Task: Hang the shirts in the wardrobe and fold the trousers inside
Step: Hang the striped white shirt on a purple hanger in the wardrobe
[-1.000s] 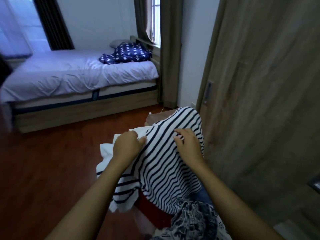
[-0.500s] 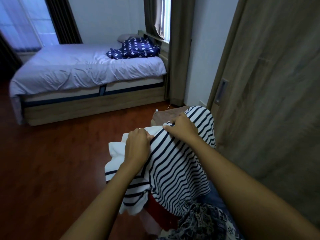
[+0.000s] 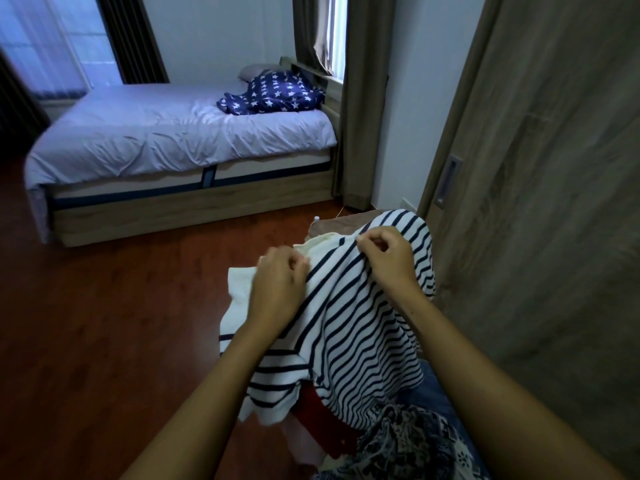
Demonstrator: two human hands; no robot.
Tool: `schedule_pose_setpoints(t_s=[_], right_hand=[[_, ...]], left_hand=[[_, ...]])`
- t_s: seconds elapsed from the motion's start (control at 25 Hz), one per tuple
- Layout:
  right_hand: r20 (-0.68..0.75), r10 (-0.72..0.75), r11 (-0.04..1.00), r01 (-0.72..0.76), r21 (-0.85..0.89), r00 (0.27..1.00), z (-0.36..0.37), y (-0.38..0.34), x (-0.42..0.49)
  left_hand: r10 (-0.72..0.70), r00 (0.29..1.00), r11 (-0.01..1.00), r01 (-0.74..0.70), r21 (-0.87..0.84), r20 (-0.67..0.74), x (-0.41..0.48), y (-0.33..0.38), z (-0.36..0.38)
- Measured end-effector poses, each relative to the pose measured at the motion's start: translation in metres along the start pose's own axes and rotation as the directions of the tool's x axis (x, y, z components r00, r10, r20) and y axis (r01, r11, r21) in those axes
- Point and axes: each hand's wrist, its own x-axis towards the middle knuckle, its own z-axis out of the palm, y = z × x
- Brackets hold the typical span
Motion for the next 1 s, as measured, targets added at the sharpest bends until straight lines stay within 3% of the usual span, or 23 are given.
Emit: schedule_pose_setpoints(t_s=[0.04, 0.12, 0.2, 0.28, 0.44, 0.56, 0.6, 0.68, 0.76, 0.8, 1.0], right_hand=[[-0.017, 0.026, 0.998, -0.025, 0.058, 1.000, -0.006, 0.001, -0.007], [-0.053, 0.125, 0.960, -0.108, 0.260, 0.991, -0.016, 0.006, -0.020], [-0.020, 0.272, 0.772, -0.206, 0.601, 0.962, -0.021, 0.012, -0.035], [0.054, 0.359, 0.527, -0.250, 0.812, 0.932, -0.021, 0.016, -0.045], [0.085, 0.375, 0.325, -0.216, 0.921, 0.923, -0.021, 0.027, -0.049], [0.193, 0.313, 0.100, -0.235, 0.967, 0.930, -0.024, 0.039, -0.055], [0.246, 0.280, 0.030, -0.265, 0.964, 0.928, -0.023, 0.045, -0.057], [0.346, 0.245, -0.061, -0.342, 0.938, 0.905, -0.019, 0.050, -0.060], [0.417, 0.174, -0.067, -0.412, 0.909, 0.892, -0.016, 0.046, -0.061], [0.437, 0.135, -0.042, -0.436, 0.899, 0.889, -0.016, 0.042, -0.060], [0.507, -0.043, 0.141, -0.497, 0.856, 0.861, -0.039, 0.029, -0.059]], left_hand=[[-0.079, 0.995, 0.989, 0.085, 0.119, -0.053, 0.005, -0.005, -0.003], [-0.316, 0.949, 0.884, 0.295, 0.362, 0.000, 0.014, -0.019, -0.011], [-0.474, 0.873, 0.812, 0.386, 0.439, 0.110, 0.020, -0.027, -0.013], [-0.483, 0.861, 0.819, 0.381, 0.428, 0.158, 0.024, -0.032, -0.011], [-0.298, 0.951, 0.951, 0.287, 0.117, 0.084, 0.026, -0.020, -0.016], [-0.253, 0.935, 0.950, 0.288, -0.118, 0.249, 0.036, -0.019, -0.022], [-0.286, 0.900, 0.936, 0.336, -0.106, 0.328, 0.040, -0.018, -0.021], [-0.394, 0.819, 0.919, 0.355, 0.171, 0.417, 0.042, -0.010, -0.015], [-0.467, 0.812, 0.812, 0.238, 0.533, 0.349, 0.040, 0.001, -0.004], [-0.472, 0.828, 0.761, 0.208, 0.615, 0.303, 0.039, 0.011, -0.001], [-0.477, 0.861, 0.728, 0.275, 0.628, 0.176, 0.047, 0.015, 0.008]])
